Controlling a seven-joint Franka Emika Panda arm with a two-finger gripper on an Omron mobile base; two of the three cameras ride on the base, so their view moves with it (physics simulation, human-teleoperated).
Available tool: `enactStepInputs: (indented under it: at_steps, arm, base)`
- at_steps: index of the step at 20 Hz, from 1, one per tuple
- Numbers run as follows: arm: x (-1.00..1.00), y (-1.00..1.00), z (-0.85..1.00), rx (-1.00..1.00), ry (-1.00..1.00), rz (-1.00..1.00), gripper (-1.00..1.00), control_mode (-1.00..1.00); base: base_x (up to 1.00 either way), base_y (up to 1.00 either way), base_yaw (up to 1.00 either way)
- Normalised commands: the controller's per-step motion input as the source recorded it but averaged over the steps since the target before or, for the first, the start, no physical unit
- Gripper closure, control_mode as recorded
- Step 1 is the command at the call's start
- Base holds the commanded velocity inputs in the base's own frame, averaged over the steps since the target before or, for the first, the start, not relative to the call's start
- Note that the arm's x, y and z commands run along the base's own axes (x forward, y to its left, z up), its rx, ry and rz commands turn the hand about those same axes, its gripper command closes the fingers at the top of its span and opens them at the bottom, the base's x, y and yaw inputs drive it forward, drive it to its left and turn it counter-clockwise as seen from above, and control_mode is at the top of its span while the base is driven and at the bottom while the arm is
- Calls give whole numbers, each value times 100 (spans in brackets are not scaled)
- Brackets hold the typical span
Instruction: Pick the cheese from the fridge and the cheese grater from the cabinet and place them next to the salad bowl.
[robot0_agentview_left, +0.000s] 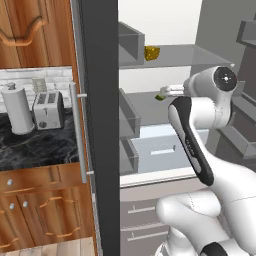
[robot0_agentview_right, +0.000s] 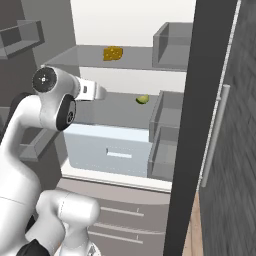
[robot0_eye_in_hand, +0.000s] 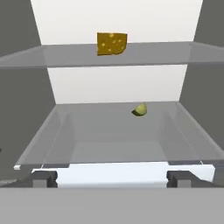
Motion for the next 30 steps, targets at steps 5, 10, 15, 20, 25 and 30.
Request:
enactStepInputs:
  at_steps: [5,10,15,20,25,30]
  arm:
    - [-26,-16,53,0,0,0,-100,-100]
    - [-25,-12,50,0,0,0,-100,-100]
    - [-3,0,68,0,0,0,-100,-100]
    - [0,0,58,0,0,0,-100,-100]
    - [25,17,5,0,-7,-4,-100,-100]
    - [50,26,-19,0,-4,-12,-100,-100]
  base:
    - [0,0,0]
    - [0,0,0]
    - [0,0,0]
    - [0,0,0]
    - [0,0,0]
    - [0,0,0]
